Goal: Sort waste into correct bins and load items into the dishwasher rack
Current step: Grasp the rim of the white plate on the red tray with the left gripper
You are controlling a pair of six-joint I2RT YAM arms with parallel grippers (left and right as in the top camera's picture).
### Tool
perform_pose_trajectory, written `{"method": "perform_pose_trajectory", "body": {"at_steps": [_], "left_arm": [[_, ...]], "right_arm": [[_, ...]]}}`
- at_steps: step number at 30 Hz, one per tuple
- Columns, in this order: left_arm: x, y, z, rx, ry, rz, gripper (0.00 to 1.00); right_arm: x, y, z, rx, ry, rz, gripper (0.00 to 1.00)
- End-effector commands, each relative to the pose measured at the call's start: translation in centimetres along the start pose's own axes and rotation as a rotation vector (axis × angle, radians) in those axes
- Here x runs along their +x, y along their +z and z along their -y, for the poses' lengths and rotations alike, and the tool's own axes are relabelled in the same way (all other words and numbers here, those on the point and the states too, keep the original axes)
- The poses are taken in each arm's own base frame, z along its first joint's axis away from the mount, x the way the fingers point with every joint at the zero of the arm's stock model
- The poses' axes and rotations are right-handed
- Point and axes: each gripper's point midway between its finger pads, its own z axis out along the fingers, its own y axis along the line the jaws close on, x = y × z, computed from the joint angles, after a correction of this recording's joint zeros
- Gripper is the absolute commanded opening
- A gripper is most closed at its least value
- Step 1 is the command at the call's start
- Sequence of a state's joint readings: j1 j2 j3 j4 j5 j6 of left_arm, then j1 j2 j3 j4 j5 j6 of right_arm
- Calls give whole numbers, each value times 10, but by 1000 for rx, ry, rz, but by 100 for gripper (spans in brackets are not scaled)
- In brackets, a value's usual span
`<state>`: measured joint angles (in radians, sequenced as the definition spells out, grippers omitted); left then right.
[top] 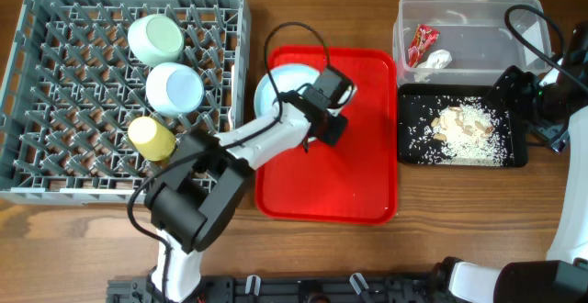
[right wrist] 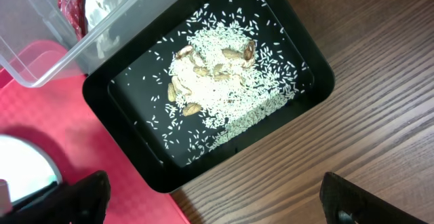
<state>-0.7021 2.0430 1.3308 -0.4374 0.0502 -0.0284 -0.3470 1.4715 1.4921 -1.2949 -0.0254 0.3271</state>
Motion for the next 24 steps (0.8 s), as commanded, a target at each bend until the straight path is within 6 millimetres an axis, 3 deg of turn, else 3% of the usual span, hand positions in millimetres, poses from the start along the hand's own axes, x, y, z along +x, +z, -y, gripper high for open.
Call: {"method": "perform_pose_trajectory", "body": {"at_steps": [1, 6, 8, 10, 12, 13, 18, 21, 24], "left_arm": [[10, 6, 19, 18, 36, -29, 4], [9, 5, 19, 3, 38, -24, 4], [2, -3, 20, 2, 39, -4, 4], [-14, -23, 23, 9, 41, 49, 4], [-32, -47, 26, 17, 42, 112, 4], [-45, -69, 28, 24, 39, 168, 4], [-76, -143, 25, 34, 25, 342, 4], [-89, -187, 10, 23, -3, 444, 4], [-98, -232, -19, 3, -108, 547, 4]], "right_arm": [[2, 6, -1, -4, -13, -20, 100], [3, 6, -1, -3, -12, -23, 100], [3, 6, -1, -3, -13, -23, 100], [3, 6, -1, -3, -13, -23, 100], [3, 6, -1, -3, -13, -23, 100], [3, 6, -1, -2, -13, -24, 100], [3, 6, -1, -2, -13, -24, 100], [3, 6, -1, -2, -13, -23, 100], [3, 6, -1, -3, -13, -23, 100]]}}
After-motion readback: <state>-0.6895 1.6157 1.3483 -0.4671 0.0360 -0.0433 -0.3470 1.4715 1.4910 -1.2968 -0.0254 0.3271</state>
